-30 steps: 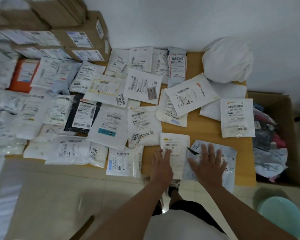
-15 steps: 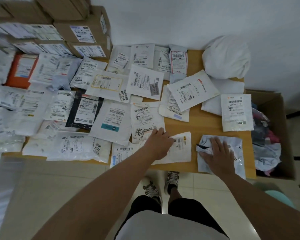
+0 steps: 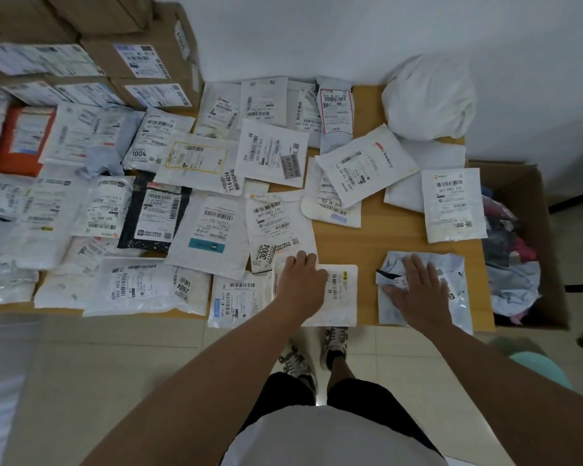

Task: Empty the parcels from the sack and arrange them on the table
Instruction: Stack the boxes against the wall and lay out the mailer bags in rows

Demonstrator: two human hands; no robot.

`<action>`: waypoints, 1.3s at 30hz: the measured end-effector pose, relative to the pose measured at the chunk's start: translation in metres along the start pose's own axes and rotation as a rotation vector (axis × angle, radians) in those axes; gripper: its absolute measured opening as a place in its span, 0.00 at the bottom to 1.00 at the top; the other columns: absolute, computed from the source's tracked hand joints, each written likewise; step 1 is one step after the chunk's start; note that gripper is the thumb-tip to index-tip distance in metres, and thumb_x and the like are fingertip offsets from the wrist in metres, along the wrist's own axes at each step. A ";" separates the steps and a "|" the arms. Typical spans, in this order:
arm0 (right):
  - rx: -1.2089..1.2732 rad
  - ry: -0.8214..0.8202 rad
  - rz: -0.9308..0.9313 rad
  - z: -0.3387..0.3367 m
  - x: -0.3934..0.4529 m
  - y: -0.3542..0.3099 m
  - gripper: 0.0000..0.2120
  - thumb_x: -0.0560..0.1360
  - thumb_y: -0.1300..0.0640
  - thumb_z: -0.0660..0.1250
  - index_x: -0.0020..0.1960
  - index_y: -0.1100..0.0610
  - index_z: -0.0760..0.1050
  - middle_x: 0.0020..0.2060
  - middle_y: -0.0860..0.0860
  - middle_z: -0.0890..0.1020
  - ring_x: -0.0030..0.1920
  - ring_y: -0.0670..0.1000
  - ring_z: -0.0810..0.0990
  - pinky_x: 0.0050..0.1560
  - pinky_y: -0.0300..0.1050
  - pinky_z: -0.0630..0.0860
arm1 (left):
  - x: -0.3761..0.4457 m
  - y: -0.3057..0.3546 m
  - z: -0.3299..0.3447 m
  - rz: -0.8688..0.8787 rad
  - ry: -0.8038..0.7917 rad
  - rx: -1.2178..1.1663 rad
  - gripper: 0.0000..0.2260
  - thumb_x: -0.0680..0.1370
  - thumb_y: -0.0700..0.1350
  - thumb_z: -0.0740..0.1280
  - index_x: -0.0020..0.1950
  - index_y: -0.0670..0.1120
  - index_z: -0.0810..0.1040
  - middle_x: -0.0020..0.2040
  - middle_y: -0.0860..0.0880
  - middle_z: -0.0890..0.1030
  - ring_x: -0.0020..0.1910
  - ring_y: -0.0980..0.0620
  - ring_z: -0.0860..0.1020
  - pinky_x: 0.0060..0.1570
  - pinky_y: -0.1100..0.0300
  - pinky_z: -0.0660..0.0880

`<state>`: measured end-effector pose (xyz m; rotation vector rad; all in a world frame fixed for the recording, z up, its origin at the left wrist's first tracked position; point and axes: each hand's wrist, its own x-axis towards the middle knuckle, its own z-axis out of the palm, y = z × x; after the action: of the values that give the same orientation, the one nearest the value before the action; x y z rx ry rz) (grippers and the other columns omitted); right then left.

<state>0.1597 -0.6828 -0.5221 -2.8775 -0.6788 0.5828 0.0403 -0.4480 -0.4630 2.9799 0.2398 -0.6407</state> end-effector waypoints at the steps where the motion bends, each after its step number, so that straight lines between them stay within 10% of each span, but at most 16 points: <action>1: 0.006 0.000 0.001 0.000 -0.001 -0.001 0.42 0.71 0.29 0.52 0.74 0.58 0.65 0.73 0.58 0.68 0.72 0.67 0.65 0.63 0.73 0.66 | -0.003 0.003 0.001 -0.026 0.038 -0.025 0.14 0.75 0.43 0.62 0.59 0.47 0.79 0.61 0.43 0.72 0.62 0.41 0.68 0.63 0.48 0.64; 6: 0.074 0.030 0.004 0.006 -0.004 -0.014 0.42 0.71 0.29 0.54 0.74 0.57 0.62 0.74 0.59 0.66 0.73 0.66 0.63 0.65 0.72 0.65 | -0.027 0.017 0.017 -0.040 0.161 -0.171 0.18 0.65 0.43 0.69 0.54 0.45 0.78 0.59 0.41 0.77 0.57 0.40 0.75 0.54 0.48 0.74; 16: 0.078 0.013 -0.025 0.008 -0.012 -0.021 0.41 0.71 0.31 0.51 0.77 0.55 0.60 0.77 0.56 0.61 0.77 0.64 0.56 0.72 0.68 0.57 | -0.041 0.039 0.040 0.035 -0.088 -0.197 0.29 0.59 0.50 0.75 0.59 0.49 0.77 0.63 0.42 0.77 0.58 0.41 0.77 0.51 0.49 0.77; 24: 0.057 0.014 -0.080 0.017 -0.024 -0.036 0.39 0.73 0.31 0.53 0.76 0.54 0.62 0.76 0.55 0.64 0.76 0.63 0.60 0.70 0.68 0.60 | -0.030 0.042 0.031 -0.017 -0.074 -0.176 0.24 0.74 0.46 0.62 0.70 0.47 0.68 0.74 0.42 0.63 0.71 0.39 0.62 0.66 0.46 0.62; 30: 0.223 0.276 0.181 -0.036 0.018 -0.001 0.34 0.76 0.38 0.60 0.74 0.57 0.62 0.73 0.61 0.64 0.74 0.64 0.61 0.70 0.64 0.59 | 0.005 0.049 0.001 -0.048 0.165 -0.294 0.18 0.66 0.46 0.63 0.54 0.44 0.77 0.55 0.41 0.77 0.51 0.41 0.77 0.46 0.50 0.75; 39: 0.565 0.151 0.654 -0.094 0.122 0.051 0.45 0.72 0.51 0.74 0.78 0.58 0.49 0.74 0.61 0.60 0.74 0.63 0.59 0.72 0.58 0.59 | 0.088 0.067 -0.044 -0.159 0.135 -0.440 0.19 0.76 0.45 0.63 0.66 0.46 0.71 0.66 0.44 0.69 0.62 0.44 0.70 0.60 0.52 0.68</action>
<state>0.3182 -0.6758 -0.4880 -2.5028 0.4185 0.5030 0.1482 -0.4973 -0.4562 2.5944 0.5532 -0.3415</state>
